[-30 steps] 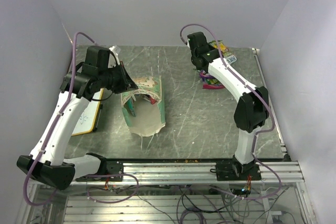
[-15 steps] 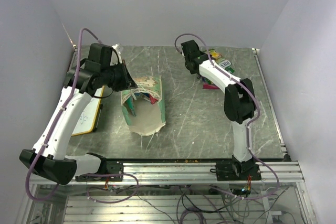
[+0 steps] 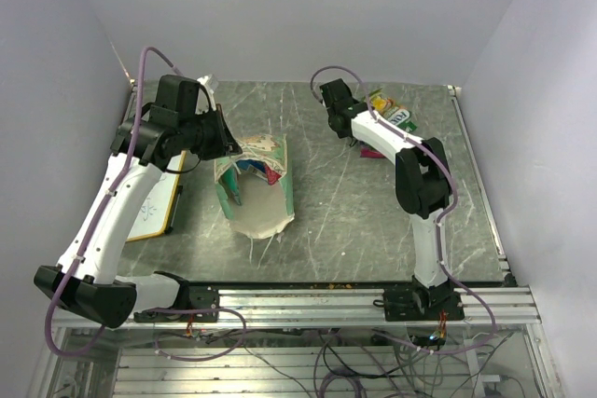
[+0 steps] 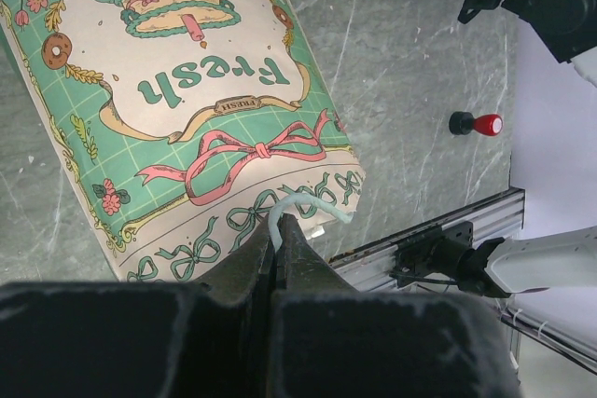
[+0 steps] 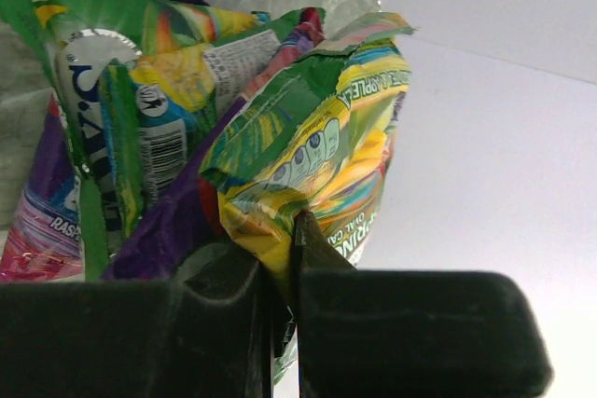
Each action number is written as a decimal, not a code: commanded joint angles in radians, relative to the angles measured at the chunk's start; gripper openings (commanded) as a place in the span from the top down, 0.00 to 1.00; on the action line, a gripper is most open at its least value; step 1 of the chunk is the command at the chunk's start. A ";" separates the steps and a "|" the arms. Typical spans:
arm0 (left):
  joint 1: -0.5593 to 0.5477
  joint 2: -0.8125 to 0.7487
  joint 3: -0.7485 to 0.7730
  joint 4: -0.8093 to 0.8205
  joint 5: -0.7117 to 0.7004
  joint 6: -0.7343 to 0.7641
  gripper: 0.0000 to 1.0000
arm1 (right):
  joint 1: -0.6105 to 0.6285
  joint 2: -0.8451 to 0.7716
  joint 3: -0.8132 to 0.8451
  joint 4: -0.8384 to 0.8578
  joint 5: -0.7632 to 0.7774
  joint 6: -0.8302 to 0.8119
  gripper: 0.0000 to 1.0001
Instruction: Take the snacks out of the paper bag
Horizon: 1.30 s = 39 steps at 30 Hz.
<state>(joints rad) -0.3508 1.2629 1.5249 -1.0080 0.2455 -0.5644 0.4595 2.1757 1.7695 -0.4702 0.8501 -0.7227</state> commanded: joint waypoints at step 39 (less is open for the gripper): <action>-0.007 -0.049 -0.106 0.080 0.132 -0.088 0.93 | 0.327 -0.703 -0.586 -0.177 -0.574 0.782 0.32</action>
<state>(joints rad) -0.3508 1.2324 1.4433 -0.9813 0.3233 -0.6220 0.7315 1.4933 1.2938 -0.6403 0.3866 -0.1860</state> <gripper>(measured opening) 0.075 0.681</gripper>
